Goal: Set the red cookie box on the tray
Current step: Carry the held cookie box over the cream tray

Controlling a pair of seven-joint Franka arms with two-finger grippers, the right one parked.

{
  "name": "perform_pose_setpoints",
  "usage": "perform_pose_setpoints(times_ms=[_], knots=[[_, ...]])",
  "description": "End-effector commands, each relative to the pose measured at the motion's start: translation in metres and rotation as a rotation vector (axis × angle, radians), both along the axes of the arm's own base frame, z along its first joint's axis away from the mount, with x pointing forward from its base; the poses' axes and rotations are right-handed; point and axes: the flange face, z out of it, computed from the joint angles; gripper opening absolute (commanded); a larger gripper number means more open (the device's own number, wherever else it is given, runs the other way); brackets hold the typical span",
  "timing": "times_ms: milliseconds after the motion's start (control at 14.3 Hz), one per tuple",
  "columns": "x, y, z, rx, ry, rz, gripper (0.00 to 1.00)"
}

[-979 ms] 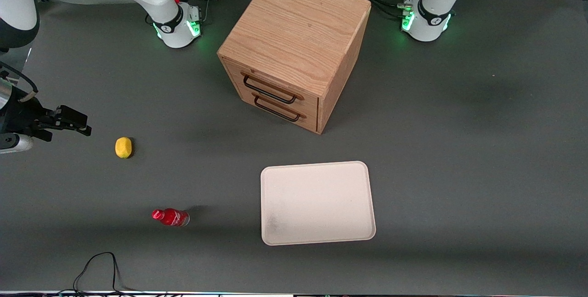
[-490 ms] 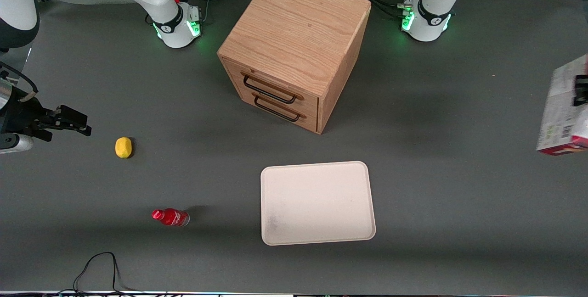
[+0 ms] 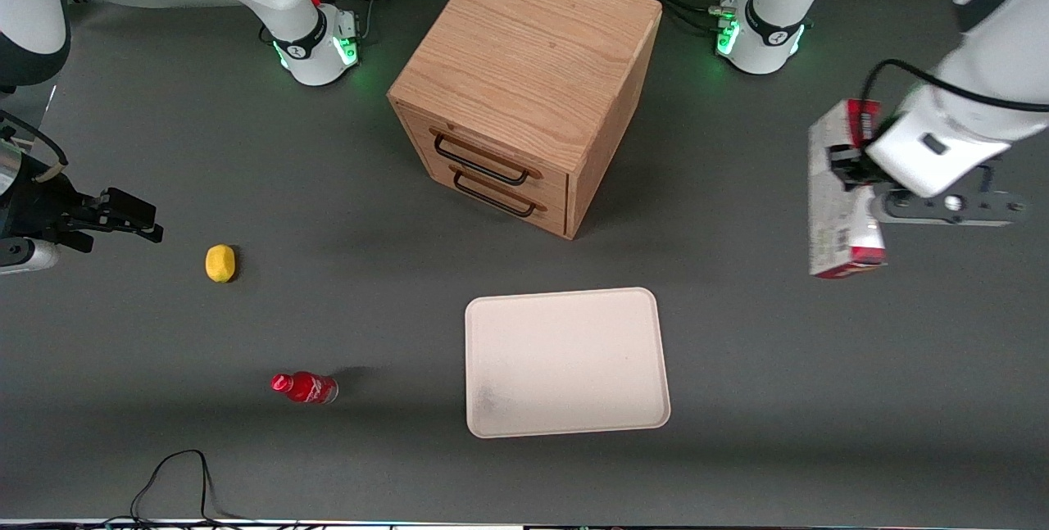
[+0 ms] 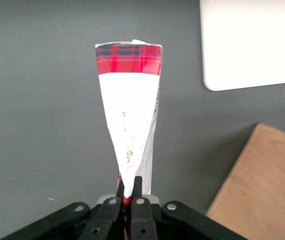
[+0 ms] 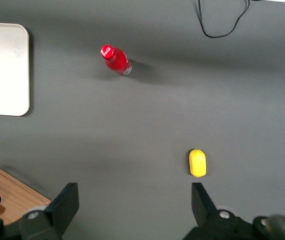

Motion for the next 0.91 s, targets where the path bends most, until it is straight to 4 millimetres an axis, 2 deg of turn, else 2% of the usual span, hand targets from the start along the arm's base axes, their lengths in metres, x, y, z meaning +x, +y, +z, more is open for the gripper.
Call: perform_pose_setpoints(times_ms=[0,210,490,630,700,840], knots=[[-0.001,-0.061,0.008,-0.005,-0.015,0.071,0.0],[-0.001,-0.108,0.009,-0.014,-0.035,0.106,0.0],[0.016,-0.159,0.002,-0.05,-0.06,0.163,0.0],[0.024,-0.17,-0.005,-0.056,-0.061,0.165,0.0],[0.027,-0.177,-0.015,-0.055,-0.054,0.176,0.0],[0.035,-0.181,-0.023,-0.058,-0.059,0.184,0.0]])
